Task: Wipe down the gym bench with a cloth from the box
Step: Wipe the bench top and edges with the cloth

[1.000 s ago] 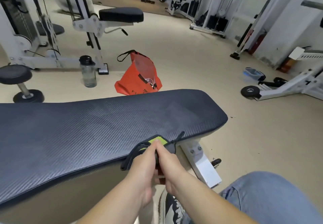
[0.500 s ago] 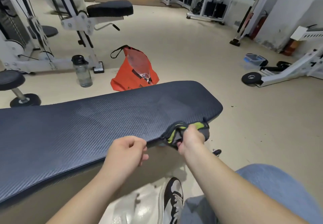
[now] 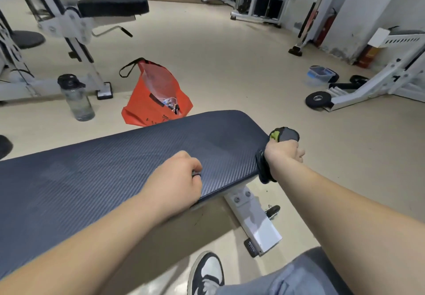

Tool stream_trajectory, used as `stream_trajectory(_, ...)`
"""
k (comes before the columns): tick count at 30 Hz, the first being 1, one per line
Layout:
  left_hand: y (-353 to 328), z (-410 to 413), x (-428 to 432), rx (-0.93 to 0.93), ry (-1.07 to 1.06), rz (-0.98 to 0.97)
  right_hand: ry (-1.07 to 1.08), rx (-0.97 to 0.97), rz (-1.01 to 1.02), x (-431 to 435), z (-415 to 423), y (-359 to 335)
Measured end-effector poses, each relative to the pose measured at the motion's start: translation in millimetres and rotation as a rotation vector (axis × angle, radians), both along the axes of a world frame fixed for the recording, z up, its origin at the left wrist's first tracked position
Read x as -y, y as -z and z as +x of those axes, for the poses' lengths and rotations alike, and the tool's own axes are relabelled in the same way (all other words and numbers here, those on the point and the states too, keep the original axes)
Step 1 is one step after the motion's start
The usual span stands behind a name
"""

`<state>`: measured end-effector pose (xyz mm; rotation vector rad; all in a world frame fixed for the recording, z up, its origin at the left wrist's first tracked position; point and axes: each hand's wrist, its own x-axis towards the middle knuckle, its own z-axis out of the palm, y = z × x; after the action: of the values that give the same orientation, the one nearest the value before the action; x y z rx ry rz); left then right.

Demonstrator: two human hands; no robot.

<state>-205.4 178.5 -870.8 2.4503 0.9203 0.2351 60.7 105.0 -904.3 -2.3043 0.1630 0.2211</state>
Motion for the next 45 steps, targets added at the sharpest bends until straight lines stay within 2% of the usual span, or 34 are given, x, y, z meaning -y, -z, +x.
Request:
stream_trajectory(4, -0.9, 22.0, -33.6, -0.155, 0.007, 0.102, -0.222, 0.145, -0.169, -13.5, 22.2, 7.1)
stream_trajectory(7, 0.0, 26.4, -57.9, -0.196, -0.034, 0.140, -0.398, 0.194, -0.264, -29.9, 43.9, 7.5)
stream_trajectory(16, 20.8, 30.6, -76.4, -0.034, -0.125, 0.047, -0.627, 0.156, -0.295, -126.8, 89.0, 14.2)
stream_trajectory(22, 28.5, 26.2, -77.6, -0.021, -0.104, 0.071, -0.791, 0.226, -0.350, -166.9, 88.5, 7.0)
stream_trajectory(31, 23.5, 28.2, -63.7, -0.127, -0.087, 0.235, -0.721, 0.257, -0.436, -64.8, 75.3, 11.6)
stream_trajectory(36, 23.0, 25.1, -65.6, -0.131, -0.070, 0.239, -0.682, 0.284, -0.482, -25.2, 68.0, 20.3)
stream_trajectory(41, 27.4, 19.3, -74.9, -0.043, -0.046, 0.156, -0.669, 0.214, -0.445, -75.3, 78.7, 15.9)
stream_trajectory(45, 23.1, 1.0, -85.4, 0.064, -0.029, 0.014, -0.691, 0.288, -0.506, -139.8, 63.9, 10.4)
